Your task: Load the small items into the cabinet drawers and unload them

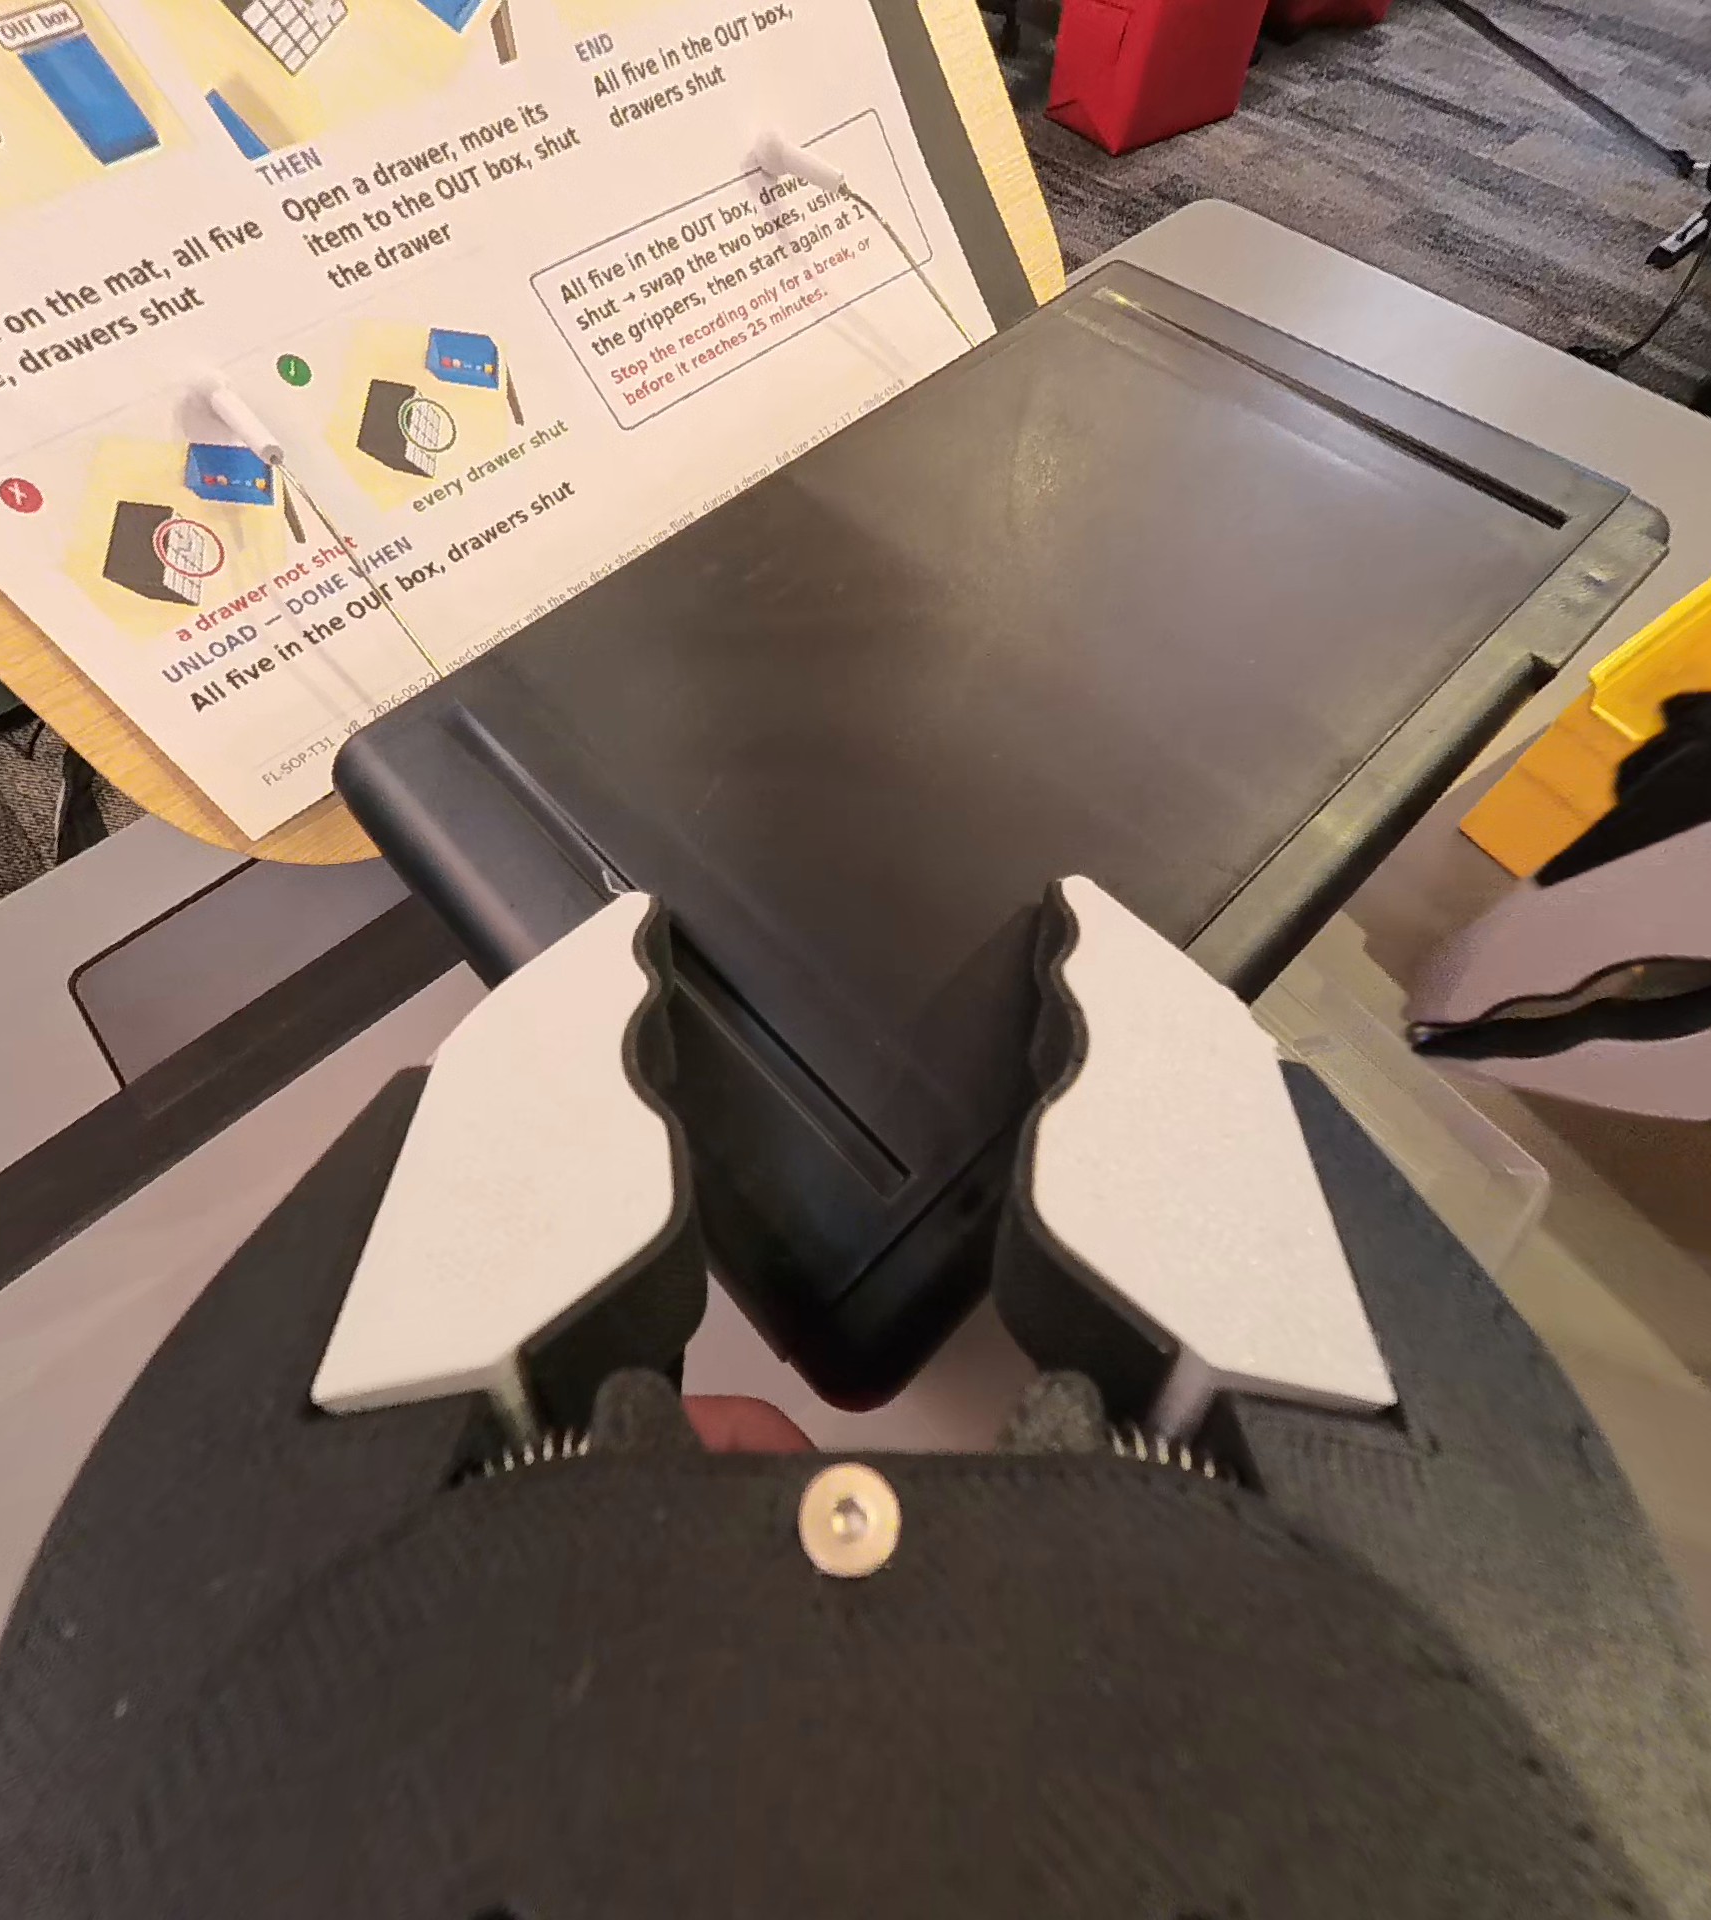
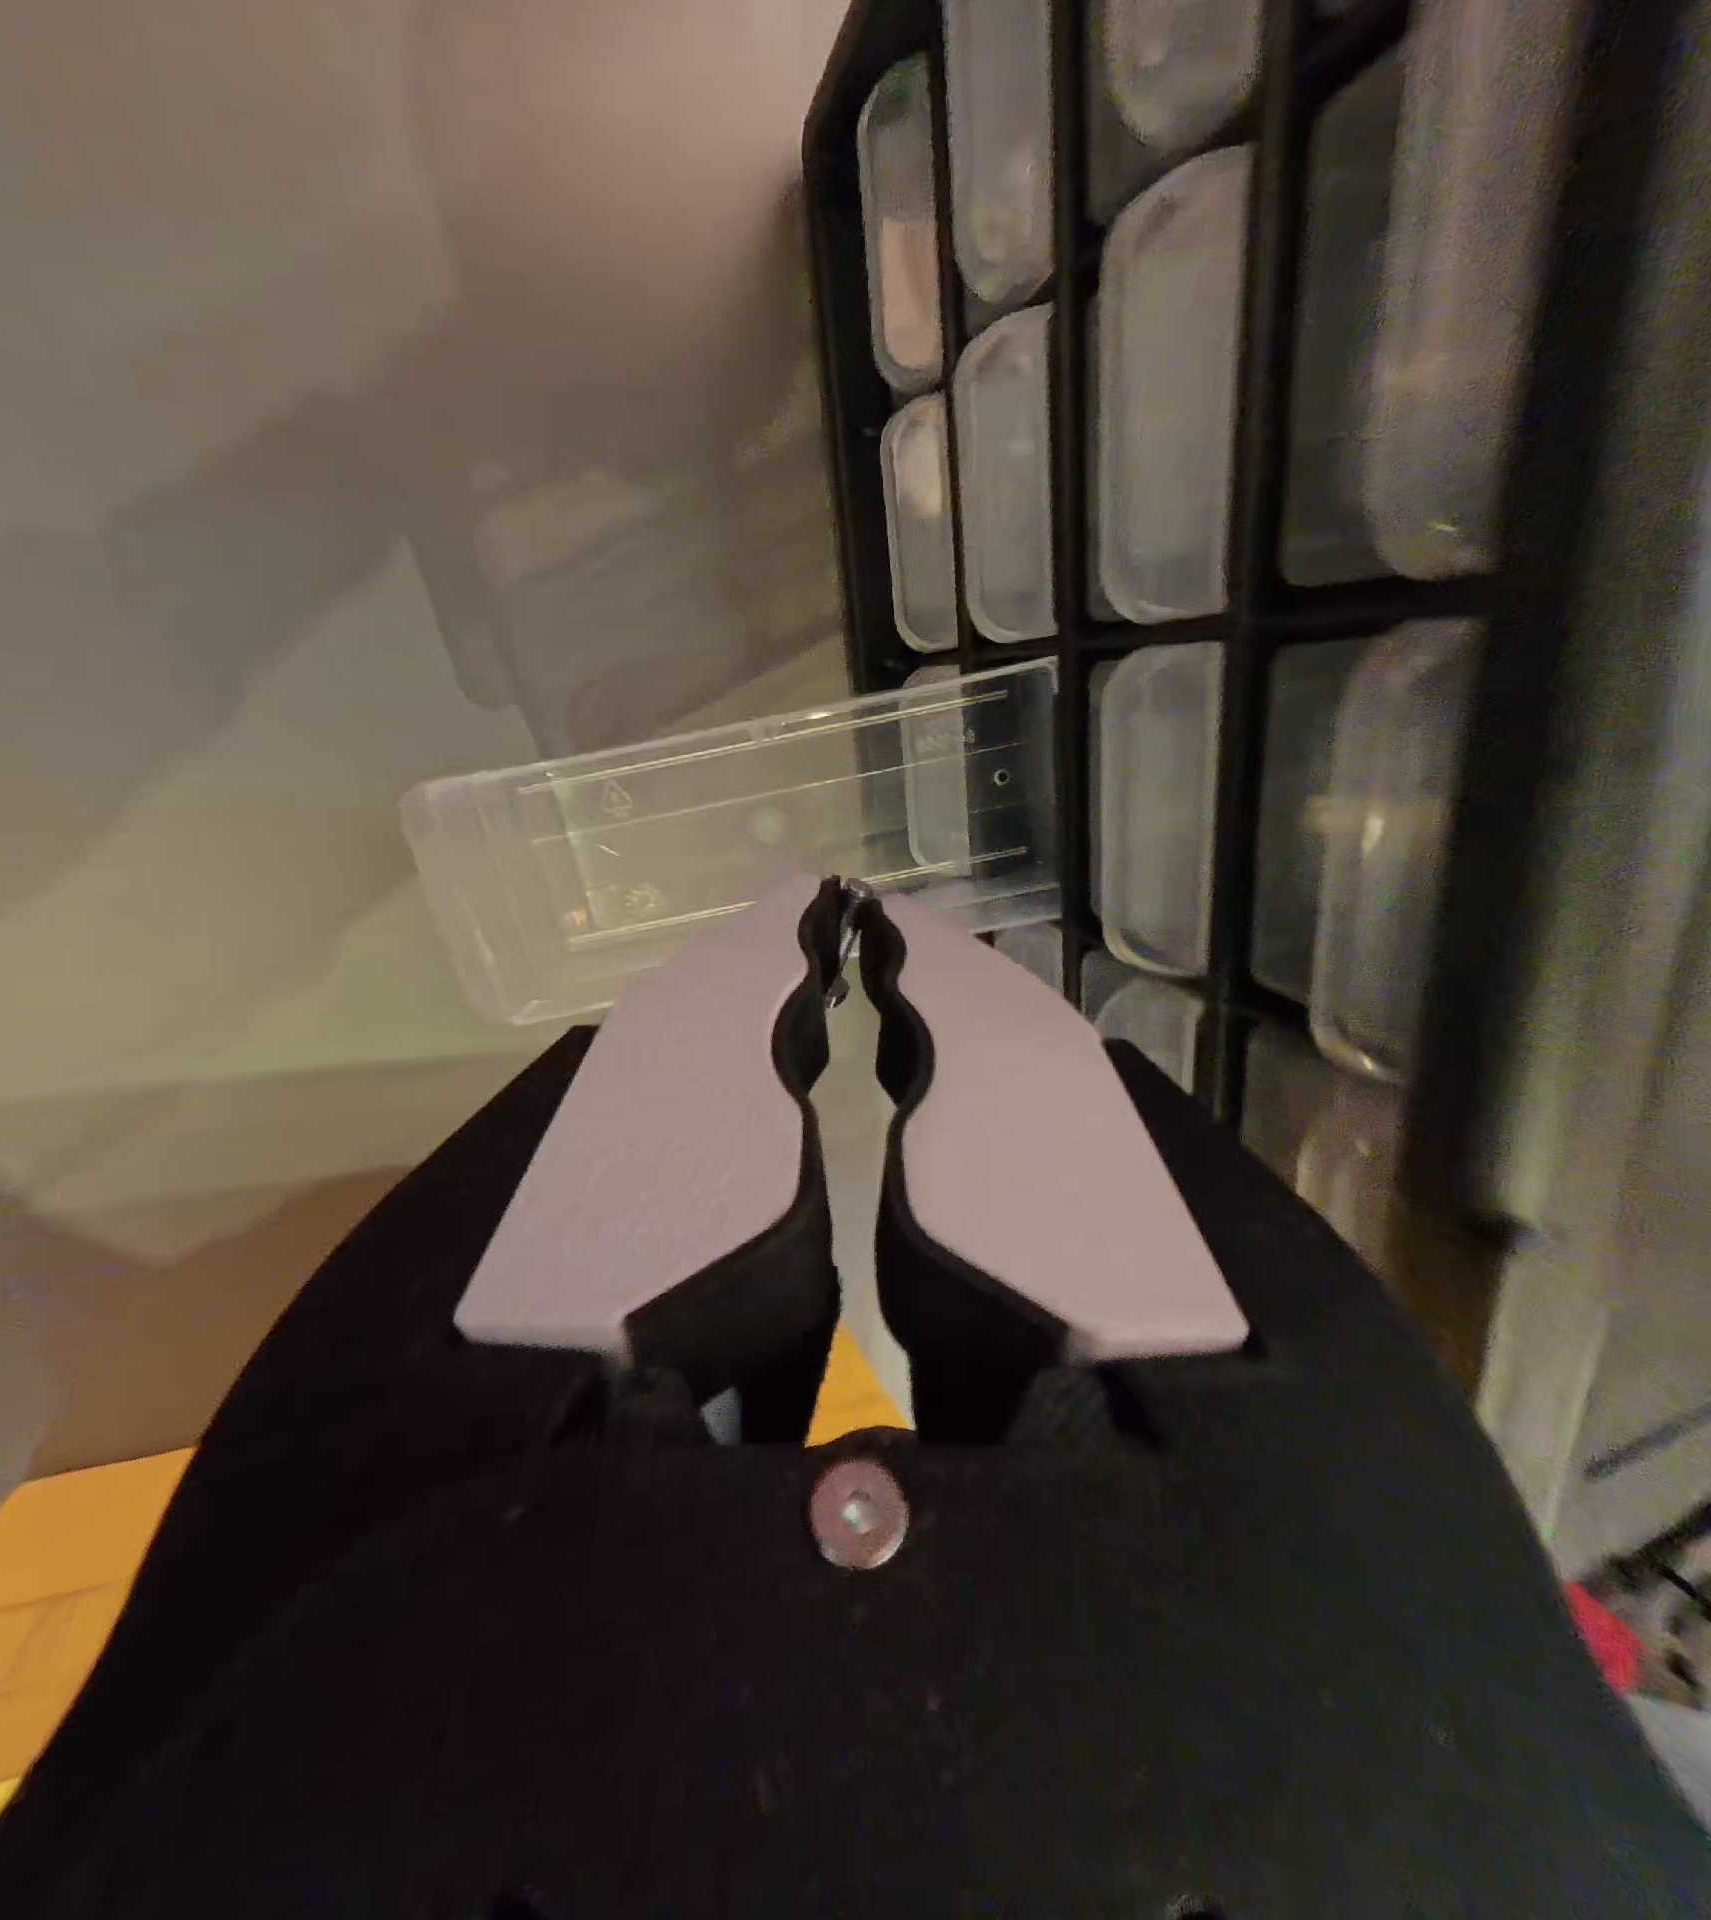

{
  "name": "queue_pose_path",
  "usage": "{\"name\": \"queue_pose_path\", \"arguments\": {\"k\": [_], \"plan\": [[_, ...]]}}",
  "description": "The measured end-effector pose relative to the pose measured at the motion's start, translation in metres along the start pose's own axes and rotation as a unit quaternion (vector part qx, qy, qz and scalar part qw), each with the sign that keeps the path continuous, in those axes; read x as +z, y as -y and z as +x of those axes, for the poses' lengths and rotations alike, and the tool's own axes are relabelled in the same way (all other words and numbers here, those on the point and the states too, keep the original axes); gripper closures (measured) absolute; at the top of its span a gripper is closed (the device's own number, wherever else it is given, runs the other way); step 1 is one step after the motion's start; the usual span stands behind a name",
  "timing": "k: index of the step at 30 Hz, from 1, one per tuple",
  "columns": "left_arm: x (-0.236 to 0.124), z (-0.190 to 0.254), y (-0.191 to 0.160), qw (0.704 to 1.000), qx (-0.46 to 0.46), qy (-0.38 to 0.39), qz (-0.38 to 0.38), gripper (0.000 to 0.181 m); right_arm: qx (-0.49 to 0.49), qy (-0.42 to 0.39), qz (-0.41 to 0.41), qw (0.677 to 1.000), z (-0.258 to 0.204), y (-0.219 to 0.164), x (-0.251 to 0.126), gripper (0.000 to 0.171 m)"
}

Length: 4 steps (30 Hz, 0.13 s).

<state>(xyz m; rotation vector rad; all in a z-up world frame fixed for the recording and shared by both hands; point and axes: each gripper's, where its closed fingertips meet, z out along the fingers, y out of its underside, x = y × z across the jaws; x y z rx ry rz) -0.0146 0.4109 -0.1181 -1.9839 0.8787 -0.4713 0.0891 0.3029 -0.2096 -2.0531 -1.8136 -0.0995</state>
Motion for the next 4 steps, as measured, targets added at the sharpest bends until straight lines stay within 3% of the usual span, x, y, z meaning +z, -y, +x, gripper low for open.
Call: {"name": "queue_pose_path", "arguments": {"k": [4], "plan": [[0.000, 0.000, 0.000, 1.000, 0.000, 0.000, 0.000, 0.113, 0.024, -0.003, 0.020, 0.999, 0.003, -0.008, -0.026, 0.168]]}}
